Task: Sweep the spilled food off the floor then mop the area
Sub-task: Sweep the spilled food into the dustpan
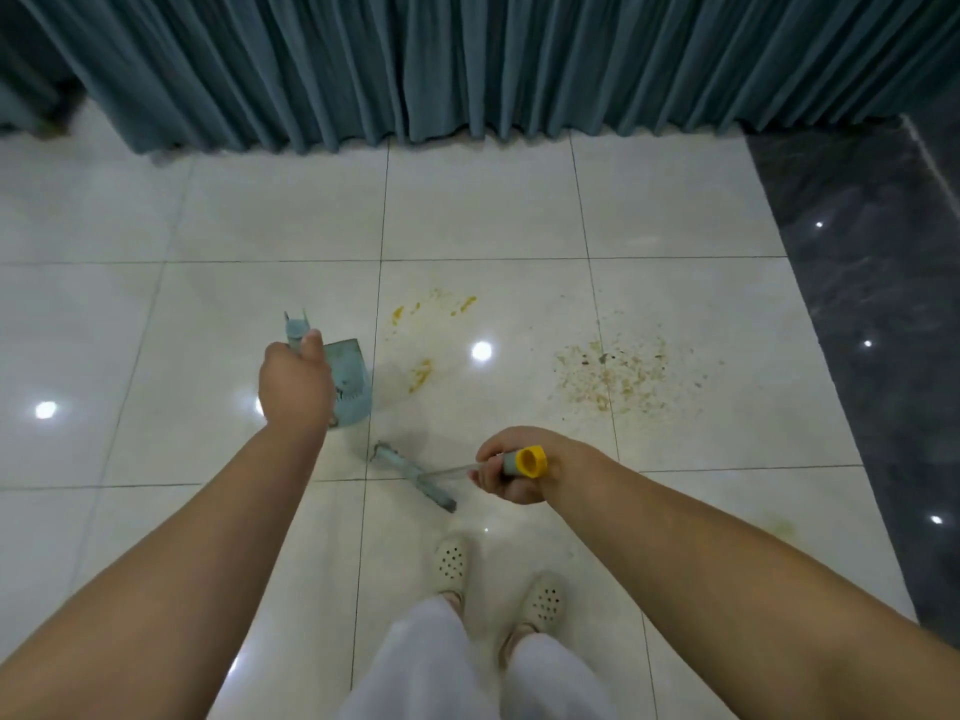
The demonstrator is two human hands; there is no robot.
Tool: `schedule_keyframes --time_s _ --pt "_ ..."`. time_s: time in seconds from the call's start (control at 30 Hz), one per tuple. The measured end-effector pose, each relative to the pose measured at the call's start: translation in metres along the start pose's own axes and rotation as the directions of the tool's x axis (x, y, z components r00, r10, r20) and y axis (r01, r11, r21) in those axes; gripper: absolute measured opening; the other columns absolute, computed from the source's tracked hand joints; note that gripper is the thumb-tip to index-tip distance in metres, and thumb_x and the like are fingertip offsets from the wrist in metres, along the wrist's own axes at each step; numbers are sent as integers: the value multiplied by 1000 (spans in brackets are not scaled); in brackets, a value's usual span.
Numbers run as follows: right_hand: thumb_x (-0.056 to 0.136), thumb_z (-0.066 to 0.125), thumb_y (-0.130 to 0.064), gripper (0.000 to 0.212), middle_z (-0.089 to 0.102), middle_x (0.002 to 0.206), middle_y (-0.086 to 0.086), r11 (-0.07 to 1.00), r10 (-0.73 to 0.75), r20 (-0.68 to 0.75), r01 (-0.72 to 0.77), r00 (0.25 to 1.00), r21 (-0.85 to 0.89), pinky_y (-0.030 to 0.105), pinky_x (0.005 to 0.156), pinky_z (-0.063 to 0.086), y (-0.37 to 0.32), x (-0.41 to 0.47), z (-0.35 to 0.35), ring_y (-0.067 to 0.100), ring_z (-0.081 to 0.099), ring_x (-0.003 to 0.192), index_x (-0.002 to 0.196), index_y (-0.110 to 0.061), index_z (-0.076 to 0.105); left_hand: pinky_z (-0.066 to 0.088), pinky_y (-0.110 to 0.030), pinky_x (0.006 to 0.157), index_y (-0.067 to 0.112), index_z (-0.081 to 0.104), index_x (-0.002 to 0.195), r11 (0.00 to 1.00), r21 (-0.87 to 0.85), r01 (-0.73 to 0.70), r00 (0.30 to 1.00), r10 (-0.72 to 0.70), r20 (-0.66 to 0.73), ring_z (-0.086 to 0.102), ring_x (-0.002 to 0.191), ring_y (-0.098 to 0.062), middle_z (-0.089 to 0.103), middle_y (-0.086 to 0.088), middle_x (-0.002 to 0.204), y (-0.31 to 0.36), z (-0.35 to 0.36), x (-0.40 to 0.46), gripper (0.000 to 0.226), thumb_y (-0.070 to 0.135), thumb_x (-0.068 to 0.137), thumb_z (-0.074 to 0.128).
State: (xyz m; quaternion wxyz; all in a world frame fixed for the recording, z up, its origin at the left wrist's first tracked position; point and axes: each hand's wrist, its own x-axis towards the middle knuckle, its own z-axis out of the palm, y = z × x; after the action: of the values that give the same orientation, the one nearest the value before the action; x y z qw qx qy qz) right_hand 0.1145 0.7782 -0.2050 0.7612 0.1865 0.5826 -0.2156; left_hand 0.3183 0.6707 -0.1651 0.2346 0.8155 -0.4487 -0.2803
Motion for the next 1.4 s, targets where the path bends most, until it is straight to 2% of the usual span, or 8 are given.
schedule_keyframes --time_s 0.2,0.4,0.5,0.6,0.8,0.87,1.0,1.4 --pt "94 37 7 10 45 87 25 926 -138 2 128 990 355 12 29 35 -27 0 -68 12 33 23 91 2 45 39 -34 67 -6 51 108 1000 6 1 1000 -1 -5 59 92 -38 60 -19 97 3 30 -37 49 41 98 39" --pt "94 38 4 24 41 97 30 794 -153 22 110 988 598 14 28 36 -64 1 -133 17 41 26 116 -1 44 43 -35 65 5 48 92 999 8 -35 999 35 6 59 79 -33 57 -13 87 8 63 -69 39 43 97 38" --pt "94 39 0 25 42 96 32 755 -154 17 106 988 647 15 30 37 -76 3 -154 9 37 44 118 0 45 52 -43 72 2 51 95 999 -2 -48 999 48 25 62 83 -37 63 -16 92 14 80 -80 44 45 96 38" --pt "95 41 -2 29 42 97 33 719 -162 6 114 987 685 16 31 38 -83 4 -177 12 41 37 123 -2 46 53 -52 78 0 51 98 998 -31 -48 997 50 55 63 85 -41 64 -20 96 20 95 -88 47 45 95 39" --pt "95 42 1 39 44 95 33 647 -211 -73 195 975 737 15 33 38 -97 -13 -232 10 40 42 134 -3 43 54 -53 77 0 53 100 994 -8 -110 989 111 96 63 85 -39 64 -19 96 34 116 -103 49 46 95 37" --pt "95 43 3 38 44 95 32 616 -240 -107 237 965 752 15 31 37 -102 -23 -248 15 44 34 131 -5 45 54 -53 77 1 52 100 992 -13 -123 986 124 111 63 85 -39 64 -19 96 39 122 -108 48 46 95 37" --pt "96 41 1 27 43 96 31 568 -280 -138 280 950 774 15 30 36 -107 -47 -273 7 37 46 122 -4 43 54 -52 77 4 51 97 991 -18 -136 982 137 128 63 84 -39 64 -17 94 48 131 -114 45 47 95 37" --pt "99 38 -5 8 46 86 22 772 -250 27 183 968 609 14 27 36 -59 -65 -269 13 37 26 103 1 41 51 -41 70 8 47 91 984 3 -176 972 173 157 63 81 -37 65 -14 93 61 137 -136 39 45 96 37"
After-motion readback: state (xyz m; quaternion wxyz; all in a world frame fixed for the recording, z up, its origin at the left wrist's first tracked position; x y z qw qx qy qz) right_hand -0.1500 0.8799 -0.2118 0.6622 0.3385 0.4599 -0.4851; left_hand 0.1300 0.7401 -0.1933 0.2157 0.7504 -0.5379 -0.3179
